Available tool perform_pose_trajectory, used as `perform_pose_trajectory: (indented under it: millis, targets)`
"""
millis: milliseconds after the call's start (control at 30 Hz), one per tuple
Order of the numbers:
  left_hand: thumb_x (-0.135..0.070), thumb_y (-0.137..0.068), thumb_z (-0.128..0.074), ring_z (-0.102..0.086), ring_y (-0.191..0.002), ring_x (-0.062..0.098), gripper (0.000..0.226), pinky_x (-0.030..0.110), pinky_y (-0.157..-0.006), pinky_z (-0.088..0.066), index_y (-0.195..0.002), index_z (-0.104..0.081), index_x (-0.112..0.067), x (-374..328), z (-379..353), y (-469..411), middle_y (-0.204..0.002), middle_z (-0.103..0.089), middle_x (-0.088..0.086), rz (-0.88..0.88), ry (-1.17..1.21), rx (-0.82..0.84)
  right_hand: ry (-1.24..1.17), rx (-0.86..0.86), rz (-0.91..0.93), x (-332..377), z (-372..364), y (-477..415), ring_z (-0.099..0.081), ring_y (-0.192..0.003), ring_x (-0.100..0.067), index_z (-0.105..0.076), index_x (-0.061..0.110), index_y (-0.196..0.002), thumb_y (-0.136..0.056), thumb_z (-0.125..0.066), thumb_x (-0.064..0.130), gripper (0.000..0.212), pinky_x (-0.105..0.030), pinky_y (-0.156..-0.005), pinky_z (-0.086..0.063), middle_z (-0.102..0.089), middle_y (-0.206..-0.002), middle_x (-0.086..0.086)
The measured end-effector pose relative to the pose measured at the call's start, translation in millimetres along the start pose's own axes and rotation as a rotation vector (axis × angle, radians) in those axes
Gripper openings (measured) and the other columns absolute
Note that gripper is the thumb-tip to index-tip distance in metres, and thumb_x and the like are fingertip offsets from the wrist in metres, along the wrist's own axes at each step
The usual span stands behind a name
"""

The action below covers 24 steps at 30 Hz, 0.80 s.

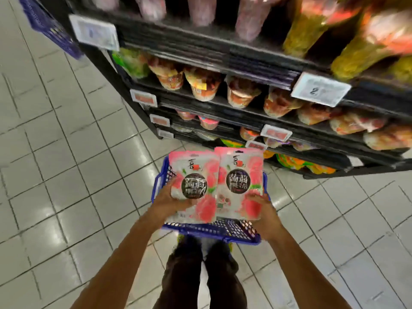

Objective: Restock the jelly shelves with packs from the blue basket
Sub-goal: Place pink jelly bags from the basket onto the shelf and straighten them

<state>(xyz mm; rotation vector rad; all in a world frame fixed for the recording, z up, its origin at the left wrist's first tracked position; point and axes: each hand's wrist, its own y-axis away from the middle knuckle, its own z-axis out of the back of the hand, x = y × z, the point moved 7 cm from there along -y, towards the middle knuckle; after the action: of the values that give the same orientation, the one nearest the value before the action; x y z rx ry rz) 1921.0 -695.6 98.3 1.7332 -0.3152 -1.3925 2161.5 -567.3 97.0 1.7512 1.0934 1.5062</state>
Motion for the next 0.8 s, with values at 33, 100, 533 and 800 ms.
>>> perform_pose_trajectory:
  millis: [33,100,533,800]
  targets:
    - [-0.007,-0.067,-0.088,-0.068,-0.101,0.015,0.093,0.024,-0.066,-0.056,-0.14,-0.04,-0.038,-28.6,0.2,21.7,-0.143,-0.051,0.0,-0.039,-0.018,0.005,-0.018,0.004,0.03,22.0,-7.3,24.3,-0.064,-0.056,-0.015,-0.059,0.012,-0.086,-0.091,-0.046,-0.007,0.024,-0.032,-0.056,-0.055,-0.066,-0.062,0.0]
    - [-0.007,-0.068,-0.088,-0.07,-0.082,0.006,0.096,0.02,-0.059,-0.055,-0.14,-0.036,-0.042,-83.4,-1.2,63.2,-0.146,-0.046,0.0,-0.098,-0.057,-0.006,0.001,0.02,0.087,60.8,-22.5,72.1,-0.063,-0.062,-0.021,-0.058,0.015,-0.088,-0.09,-0.049,-0.003,0.02,-0.036,-0.064,-0.05,-0.066,-0.067,-0.003]
    - [-0.044,-0.033,-0.099,-0.059,-0.121,0.03,0.119,0.037,-0.081,-0.057,-0.14,-0.047,-0.034,-362.7,-24.7,256.1,-0.138,-0.058,0.01,-0.681,0.071,0.056,0.097,0.263,0.816,285.7,-102.1,319.7,-0.064,-0.067,-0.015,-0.062,0.021,-0.078,-0.053,-0.086,0.019,0.035,-0.037,-0.068,-0.057,-0.065,-0.073,0.0]
    - [-0.033,-0.047,-0.098,-0.071,-0.101,0.012,0.077,0.023,-0.077,-0.057,-0.114,-0.065,-0.048,-472.2,-26.3,327.7,-0.111,-0.074,-0.006,-0.991,0.096,0.174,0.051,0.3,1.098,369.0,-143.9,404.3,-0.065,-0.06,-0.012,-0.061,0.011,-0.078,-0.046,-0.091,0.024,0.046,-0.027,-0.06,-0.054,-0.069,-0.066,0.003]
